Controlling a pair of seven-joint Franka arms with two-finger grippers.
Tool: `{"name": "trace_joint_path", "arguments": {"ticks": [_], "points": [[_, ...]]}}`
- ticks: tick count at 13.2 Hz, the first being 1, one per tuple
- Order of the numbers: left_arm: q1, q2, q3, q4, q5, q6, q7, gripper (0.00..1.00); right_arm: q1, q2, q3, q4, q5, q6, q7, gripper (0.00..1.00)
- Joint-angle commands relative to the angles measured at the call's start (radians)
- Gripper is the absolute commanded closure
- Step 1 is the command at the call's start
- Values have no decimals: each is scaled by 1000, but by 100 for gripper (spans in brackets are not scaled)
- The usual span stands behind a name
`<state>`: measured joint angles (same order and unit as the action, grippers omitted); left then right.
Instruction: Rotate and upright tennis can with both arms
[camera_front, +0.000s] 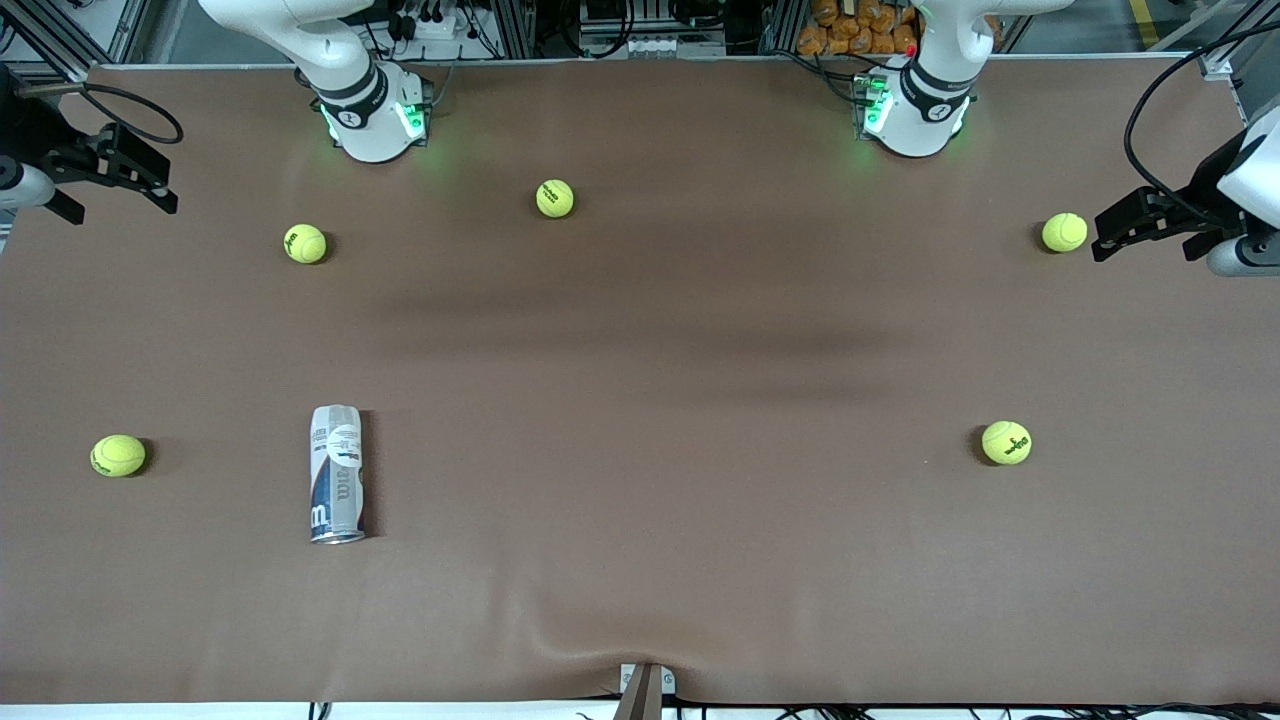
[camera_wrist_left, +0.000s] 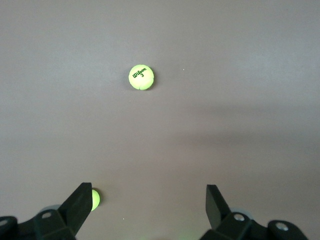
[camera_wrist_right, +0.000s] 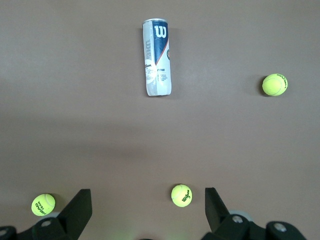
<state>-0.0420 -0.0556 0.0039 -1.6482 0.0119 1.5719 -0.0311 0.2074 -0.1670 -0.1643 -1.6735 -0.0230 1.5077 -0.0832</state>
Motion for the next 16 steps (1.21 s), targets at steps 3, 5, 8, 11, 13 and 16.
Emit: {"name": "trace_joint_path", "arguments": {"ticks": [3,5,8,11,13,16], "points": [[8,11,-5,19,-13,-16,27,0,1,44,0,9,-9,5,-7,0],[5,11,-5,19,-13,-16,23,0,1,113,0,26,-8,11,-7,0],[4,10,-7,21,-13,-21,23,0,3,133,0,29,-8,19,-6,0],[4,8,-8,22,-13,-21,22,0,-10,174,-1,21,-6,48,5,0],[4,3,-8,22,-13,-21,22,0,-16,225,-3,-2,-6,141,5,0],[5,2,-7,22,-13,-23,22,0,-5,332,-3,-3,23,233,7,0]]}}
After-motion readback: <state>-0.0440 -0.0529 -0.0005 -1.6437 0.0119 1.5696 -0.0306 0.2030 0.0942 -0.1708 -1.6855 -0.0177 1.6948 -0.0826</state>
